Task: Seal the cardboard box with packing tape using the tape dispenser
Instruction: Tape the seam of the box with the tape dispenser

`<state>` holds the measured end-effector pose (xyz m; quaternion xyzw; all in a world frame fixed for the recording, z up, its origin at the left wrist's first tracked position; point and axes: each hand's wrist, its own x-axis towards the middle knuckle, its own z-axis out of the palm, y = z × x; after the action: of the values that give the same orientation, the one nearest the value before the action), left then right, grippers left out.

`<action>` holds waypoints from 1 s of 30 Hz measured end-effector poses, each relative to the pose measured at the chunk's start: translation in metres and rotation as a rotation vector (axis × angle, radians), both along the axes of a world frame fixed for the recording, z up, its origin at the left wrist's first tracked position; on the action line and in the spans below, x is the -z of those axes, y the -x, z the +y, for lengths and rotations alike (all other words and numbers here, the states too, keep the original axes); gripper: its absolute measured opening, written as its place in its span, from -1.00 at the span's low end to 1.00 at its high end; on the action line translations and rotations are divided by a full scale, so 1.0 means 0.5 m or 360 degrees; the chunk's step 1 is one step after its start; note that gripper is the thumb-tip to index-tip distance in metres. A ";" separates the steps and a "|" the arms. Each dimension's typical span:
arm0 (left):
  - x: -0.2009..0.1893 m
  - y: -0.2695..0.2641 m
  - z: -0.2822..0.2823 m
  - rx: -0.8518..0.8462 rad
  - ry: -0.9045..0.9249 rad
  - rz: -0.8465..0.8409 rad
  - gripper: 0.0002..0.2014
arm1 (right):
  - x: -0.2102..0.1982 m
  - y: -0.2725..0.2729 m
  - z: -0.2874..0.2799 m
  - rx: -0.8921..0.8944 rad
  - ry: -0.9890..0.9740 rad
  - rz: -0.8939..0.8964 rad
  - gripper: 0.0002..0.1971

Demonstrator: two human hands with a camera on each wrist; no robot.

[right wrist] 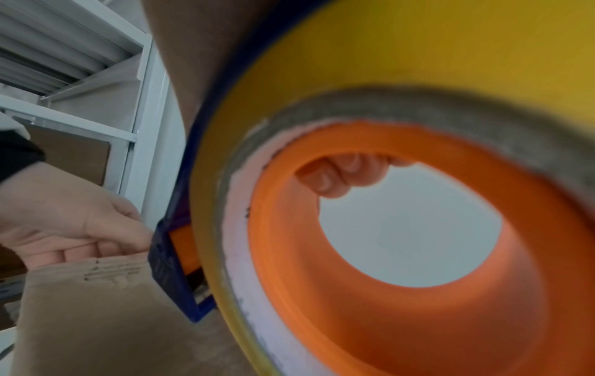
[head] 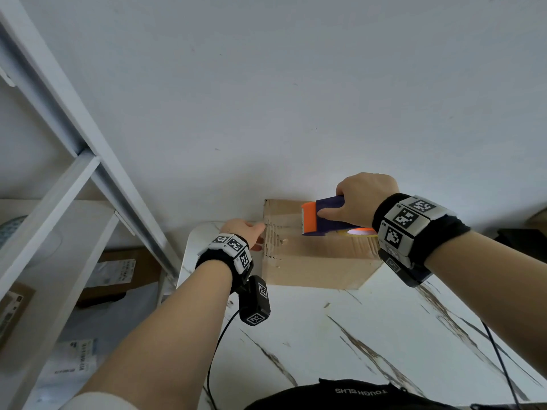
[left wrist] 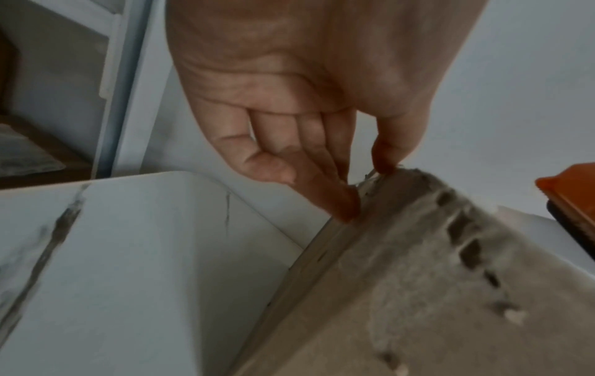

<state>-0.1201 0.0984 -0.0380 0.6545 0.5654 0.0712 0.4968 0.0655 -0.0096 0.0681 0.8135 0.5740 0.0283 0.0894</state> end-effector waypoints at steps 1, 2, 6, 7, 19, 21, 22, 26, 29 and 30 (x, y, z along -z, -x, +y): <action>-0.003 -0.001 0.003 0.0045 -0.0032 0.0057 -0.58 | 0.000 0.000 0.000 -0.0001 -0.0002 0.0002 -0.53; -0.004 -0.004 0.005 0.0071 -0.0068 0.0118 -0.54 | 0.000 0.000 0.000 -0.0004 -0.0003 0.0002 -0.52; -0.010 0.005 0.001 0.0117 -0.0057 0.0271 -0.60 | 0.000 0.001 0.001 -0.0011 0.0010 0.0006 -0.53; -0.007 0.010 -0.002 0.0136 -0.0036 0.0321 -0.63 | 0.000 0.000 0.001 -0.0013 0.0010 0.0008 -0.53; -0.018 -0.013 -0.049 0.0345 -0.0378 0.0101 -0.61 | -0.001 -0.011 -0.005 -0.0035 0.0006 0.0019 -0.53; -0.029 -0.013 -0.060 0.0425 -0.0564 0.0185 -0.59 | -0.003 -0.013 -0.007 -0.0028 0.0011 0.0031 -0.53; -0.032 -0.012 -0.064 0.0495 -0.0666 0.0192 -0.56 | -0.004 -0.015 -0.008 -0.0023 0.0014 0.0042 -0.53; -0.032 -0.023 -0.071 0.1173 -0.0972 0.0587 0.08 | -0.005 -0.020 -0.011 -0.0025 0.0011 0.0069 -0.53; -0.015 -0.036 -0.068 0.1367 -0.1077 0.0848 0.27 | -0.001 -0.024 -0.012 -0.0026 0.0005 0.0081 -0.52; -0.008 -0.040 -0.070 0.1355 -0.1086 0.0846 0.28 | 0.000 -0.026 -0.013 -0.0024 0.0005 0.0088 -0.52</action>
<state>-0.1002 0.0635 -0.0339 0.9409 0.3040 -0.1225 0.0855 0.0784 -0.0159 0.0682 0.8094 0.5825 0.0056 0.0745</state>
